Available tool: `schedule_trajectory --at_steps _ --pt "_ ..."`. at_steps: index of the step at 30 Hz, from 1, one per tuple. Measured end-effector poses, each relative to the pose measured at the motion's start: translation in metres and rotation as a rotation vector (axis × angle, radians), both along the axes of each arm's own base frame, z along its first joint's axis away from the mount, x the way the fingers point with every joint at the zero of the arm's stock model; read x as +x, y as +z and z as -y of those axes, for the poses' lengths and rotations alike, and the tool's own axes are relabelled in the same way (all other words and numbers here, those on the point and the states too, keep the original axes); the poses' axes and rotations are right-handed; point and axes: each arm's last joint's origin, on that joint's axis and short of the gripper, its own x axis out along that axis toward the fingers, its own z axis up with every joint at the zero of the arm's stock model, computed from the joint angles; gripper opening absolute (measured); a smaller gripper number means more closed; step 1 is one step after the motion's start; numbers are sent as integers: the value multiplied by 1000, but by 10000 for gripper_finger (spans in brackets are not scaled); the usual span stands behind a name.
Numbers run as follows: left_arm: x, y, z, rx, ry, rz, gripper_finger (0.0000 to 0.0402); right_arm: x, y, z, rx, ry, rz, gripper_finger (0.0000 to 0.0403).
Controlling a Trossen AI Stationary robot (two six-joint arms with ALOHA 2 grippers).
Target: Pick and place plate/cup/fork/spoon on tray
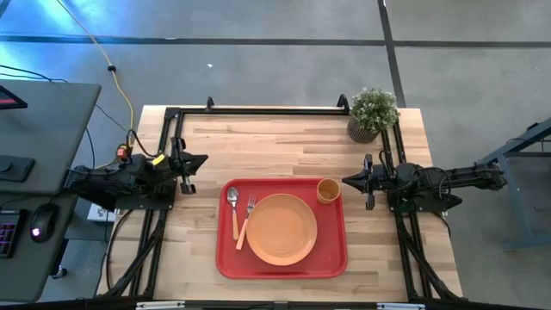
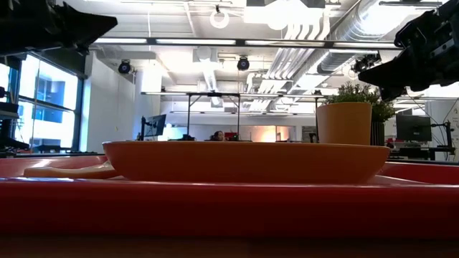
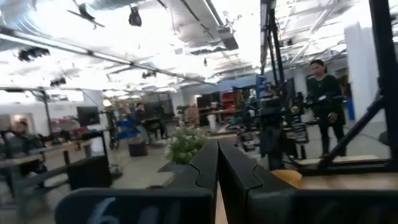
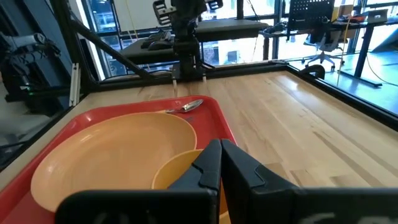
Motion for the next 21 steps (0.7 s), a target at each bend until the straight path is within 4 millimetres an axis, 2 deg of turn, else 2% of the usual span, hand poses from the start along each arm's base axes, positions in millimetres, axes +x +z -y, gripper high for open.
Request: schedule_trajectory --at_steps 8,13,21 --pt "3 -6 3 -122 -152 -41 0 0 0 0 0 0 0 0" --pt "3 -7 3 -191 -169 -28 0 0 0 0 0 0 0 0" --pt "3 -8 1 117 -24 -110 0 0 0 0 0 0 0 0"
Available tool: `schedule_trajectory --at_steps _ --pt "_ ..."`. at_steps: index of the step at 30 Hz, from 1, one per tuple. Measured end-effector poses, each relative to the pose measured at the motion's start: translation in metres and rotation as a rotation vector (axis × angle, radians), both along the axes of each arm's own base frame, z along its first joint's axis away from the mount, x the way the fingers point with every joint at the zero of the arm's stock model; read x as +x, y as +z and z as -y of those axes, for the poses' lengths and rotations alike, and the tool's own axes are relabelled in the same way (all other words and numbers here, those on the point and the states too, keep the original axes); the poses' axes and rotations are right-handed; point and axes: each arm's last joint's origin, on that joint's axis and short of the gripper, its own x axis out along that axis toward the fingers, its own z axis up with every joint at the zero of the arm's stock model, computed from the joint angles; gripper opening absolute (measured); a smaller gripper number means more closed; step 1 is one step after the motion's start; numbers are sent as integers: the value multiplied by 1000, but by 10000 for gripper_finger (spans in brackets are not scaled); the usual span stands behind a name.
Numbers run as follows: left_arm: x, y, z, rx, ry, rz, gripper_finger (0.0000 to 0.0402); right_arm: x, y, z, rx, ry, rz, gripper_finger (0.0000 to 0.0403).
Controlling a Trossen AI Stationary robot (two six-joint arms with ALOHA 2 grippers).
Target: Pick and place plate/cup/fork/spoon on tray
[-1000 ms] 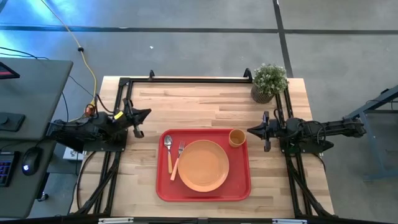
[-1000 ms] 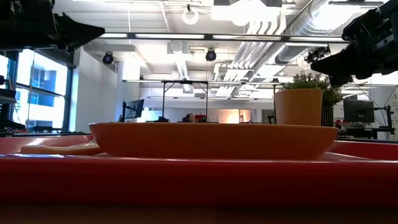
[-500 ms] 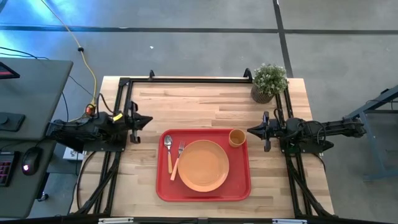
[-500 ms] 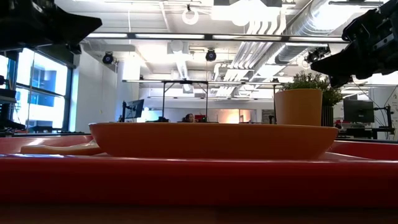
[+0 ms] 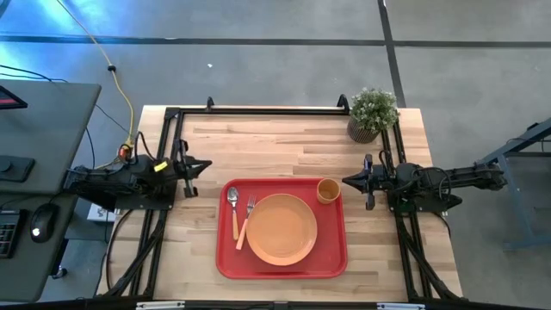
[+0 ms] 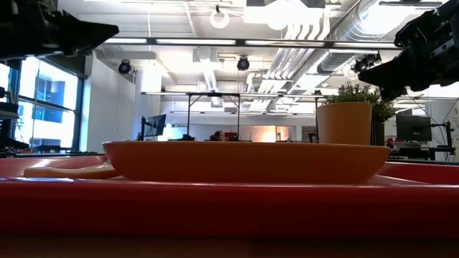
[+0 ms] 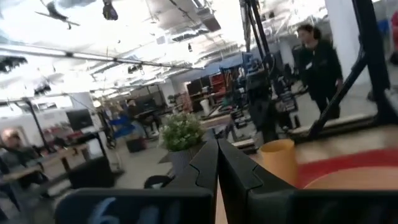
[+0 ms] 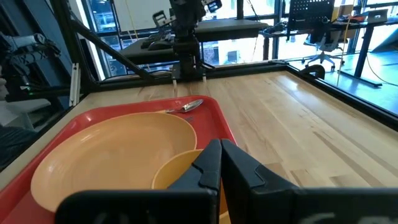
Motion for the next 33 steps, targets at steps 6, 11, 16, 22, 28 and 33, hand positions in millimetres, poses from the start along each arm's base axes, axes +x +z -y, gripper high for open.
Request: schedule_trajectory --at_steps 6,11,16,22,28,33 --pt "-7 18 1 -85 -46 183 0 0 0 0 0 0 0 0" --pt "-11 28 8 -114 -297 292 0 0 0 0 0 1 0 0" --pt "-12 28 10 -95 -346 293 0 0 0 0 0 2 0 0" --pt "-14 31 3 -56 -77 328 0 0 0 0 0 3 0 0" --pt "-14 31 4 -40 -99 334 0 0 0 0 0 3 0 0" --pt "-13 29 7 -18 -173 308 0 0 0 0 0 4 0 0"
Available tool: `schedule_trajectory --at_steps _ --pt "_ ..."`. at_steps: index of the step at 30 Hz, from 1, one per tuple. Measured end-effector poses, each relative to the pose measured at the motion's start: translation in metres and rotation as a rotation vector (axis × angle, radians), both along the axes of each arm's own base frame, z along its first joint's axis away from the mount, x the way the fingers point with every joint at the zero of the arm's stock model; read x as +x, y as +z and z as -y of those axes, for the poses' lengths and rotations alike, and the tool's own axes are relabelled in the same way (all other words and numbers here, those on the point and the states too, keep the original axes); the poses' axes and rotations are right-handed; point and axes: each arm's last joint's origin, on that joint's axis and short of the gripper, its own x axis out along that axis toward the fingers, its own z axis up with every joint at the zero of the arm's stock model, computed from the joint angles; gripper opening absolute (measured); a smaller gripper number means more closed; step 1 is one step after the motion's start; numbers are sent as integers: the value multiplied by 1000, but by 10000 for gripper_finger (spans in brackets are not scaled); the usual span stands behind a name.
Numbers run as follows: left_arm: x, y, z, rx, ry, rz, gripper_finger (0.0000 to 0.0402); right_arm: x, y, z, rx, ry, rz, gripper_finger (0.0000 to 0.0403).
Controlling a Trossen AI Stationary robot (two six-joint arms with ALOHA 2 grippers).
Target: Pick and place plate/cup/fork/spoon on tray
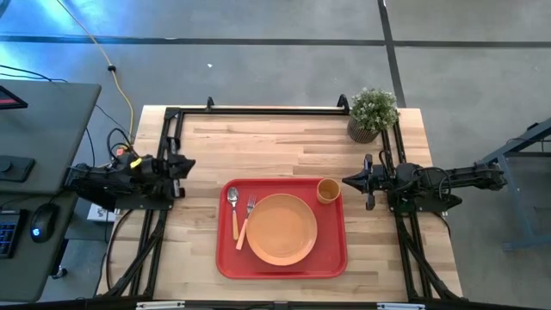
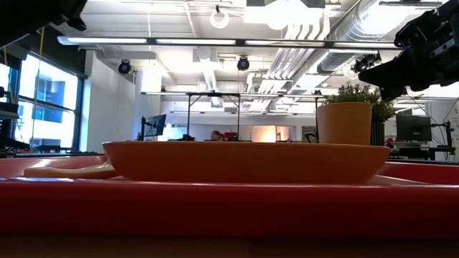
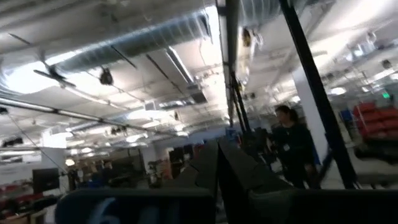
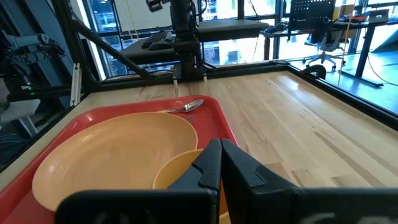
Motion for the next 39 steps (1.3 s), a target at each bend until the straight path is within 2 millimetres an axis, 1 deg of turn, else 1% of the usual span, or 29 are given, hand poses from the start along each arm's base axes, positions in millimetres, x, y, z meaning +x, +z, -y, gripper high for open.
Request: schedule_trajectory --at_steps 2,6,8,10,13,17,21,23,25,28,32,39 --pt "3 -5 1 12 -18 -60 1 0 0 0 0 0 0 0" --pt "10 -21 1 29 -21 -238 1 0 0 0 0 0 0 0" --pt "12 -28 0 35 10 -314 1 0 0 0 0 0 0 0" --pt "13 -31 -1 38 50 -353 1 0 0 0 0 0 0 0" --pt "13 -33 -2 20 76 -372 1 0 0 0 0 0 0 0" --pt "14 -35 -3 -42 57 -386 1 0 0 0 0 -1 0 0" --pt "14 -38 -2 -158 13 -411 1 0 0 0 0 0 0 0" --pt "14 -39 -2 -187 3 -418 1 0 0 0 0 0 0 0" --pt "15 -42 -3 -182 8 -448 1 0 0 0 0 0 0 0" --pt "15 -50 -2 -118 34 -543 1 0 0 0 0 0 0 0" --pt "17 -51 -2 -25 59 -562 1 0 0 0 0 0 0 0" --pt "17 -51 -2 -34 54 -560 1 0 0 0 0 0 0 0"
